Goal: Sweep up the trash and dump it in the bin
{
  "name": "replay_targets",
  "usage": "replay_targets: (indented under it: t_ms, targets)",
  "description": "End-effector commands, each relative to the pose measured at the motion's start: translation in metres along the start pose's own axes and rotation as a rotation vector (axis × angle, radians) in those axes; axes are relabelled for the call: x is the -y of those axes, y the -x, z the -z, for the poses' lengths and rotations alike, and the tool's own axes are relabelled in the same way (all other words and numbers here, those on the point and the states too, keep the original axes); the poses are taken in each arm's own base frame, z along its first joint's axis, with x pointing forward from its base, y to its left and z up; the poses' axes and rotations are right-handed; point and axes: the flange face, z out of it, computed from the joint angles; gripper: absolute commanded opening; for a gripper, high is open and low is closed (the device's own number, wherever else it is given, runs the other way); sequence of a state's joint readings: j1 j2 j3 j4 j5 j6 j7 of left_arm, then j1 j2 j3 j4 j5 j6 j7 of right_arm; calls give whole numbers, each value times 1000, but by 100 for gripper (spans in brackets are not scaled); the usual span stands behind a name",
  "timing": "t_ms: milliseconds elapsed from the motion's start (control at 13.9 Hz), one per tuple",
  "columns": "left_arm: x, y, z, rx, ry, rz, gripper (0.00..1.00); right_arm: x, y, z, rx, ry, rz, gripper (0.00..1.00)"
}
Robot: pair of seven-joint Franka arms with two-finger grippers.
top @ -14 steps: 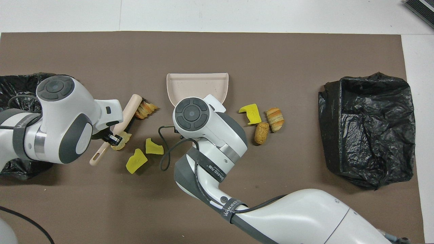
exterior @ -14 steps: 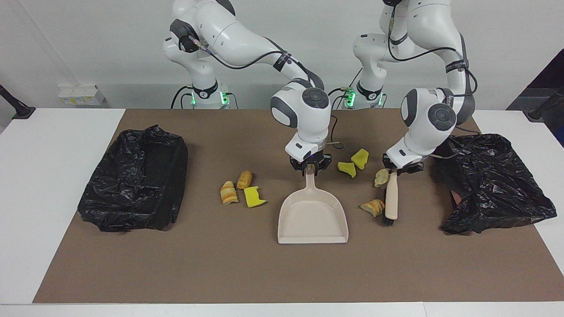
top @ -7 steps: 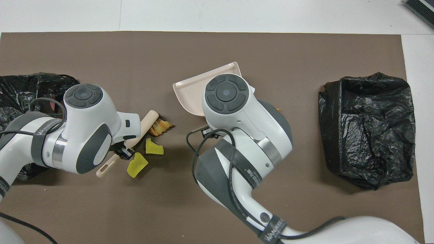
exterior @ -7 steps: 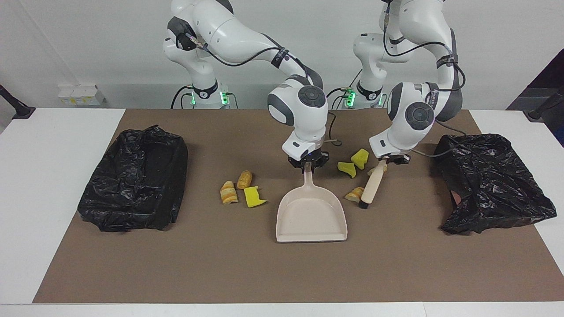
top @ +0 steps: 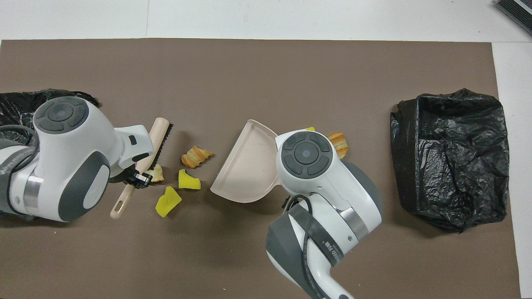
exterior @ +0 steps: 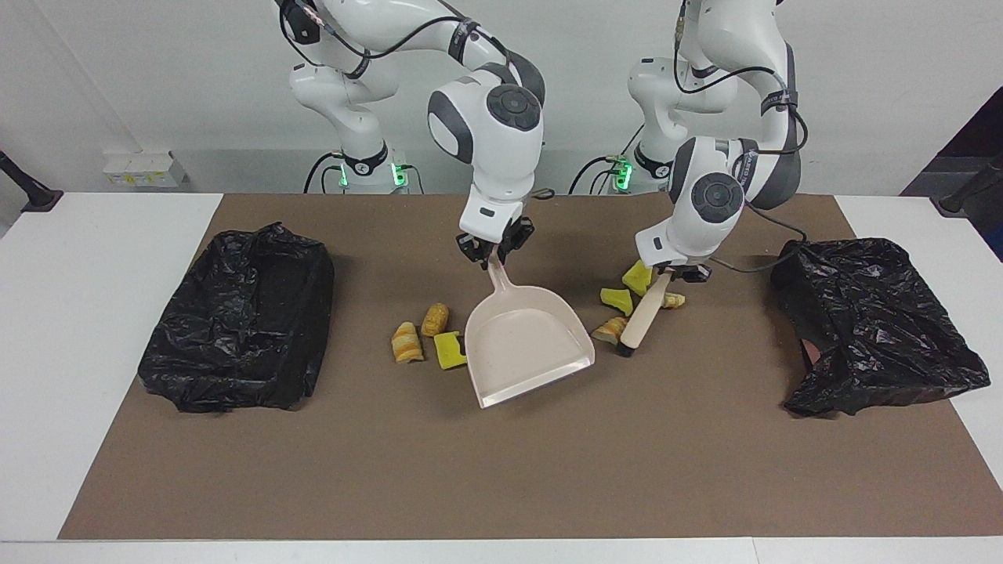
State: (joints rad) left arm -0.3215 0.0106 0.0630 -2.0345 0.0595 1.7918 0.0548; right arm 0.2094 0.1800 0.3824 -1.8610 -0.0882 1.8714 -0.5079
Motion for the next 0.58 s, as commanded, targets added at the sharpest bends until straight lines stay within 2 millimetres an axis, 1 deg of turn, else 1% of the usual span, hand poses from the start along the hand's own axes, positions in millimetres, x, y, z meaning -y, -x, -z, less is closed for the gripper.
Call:
replay_targets:
  t_ms: [0, 72, 144, 216, 288, 360, 432, 504]
  targets:
    - [22, 32, -20, 29, 1, 171, 0, 7, 2, -20, -36, -1, 192, 0]
    - [36, 40, -28, 29, 11, 205, 0, 6, -4, -27, -67, 17, 196, 0]
    - [47, 49, -39, 14, 20, 230, 0, 3, -9, -38, -75, 10, 185, 0]
    - [56, 58, -52, -9, 27, 251, 0, 3, -16, -47, -84, 8, 168, 0]
    - [56, 63, -67, -10, 30, 256, 0, 11, -28, -52, -107, 19, 172, 0]
    - [54, 66, -74, -8, 31, 260, 0, 13, -33, -57, -108, 32, 191, 0]
    - [46, 68, -75, -6, 28, 271, 0, 9, -33, -63, -76, 71, 233, 0]
    - [33, 66, -75, -7, 20, 303, 0, 8, -34, -63, -67, 87, 245, 0]
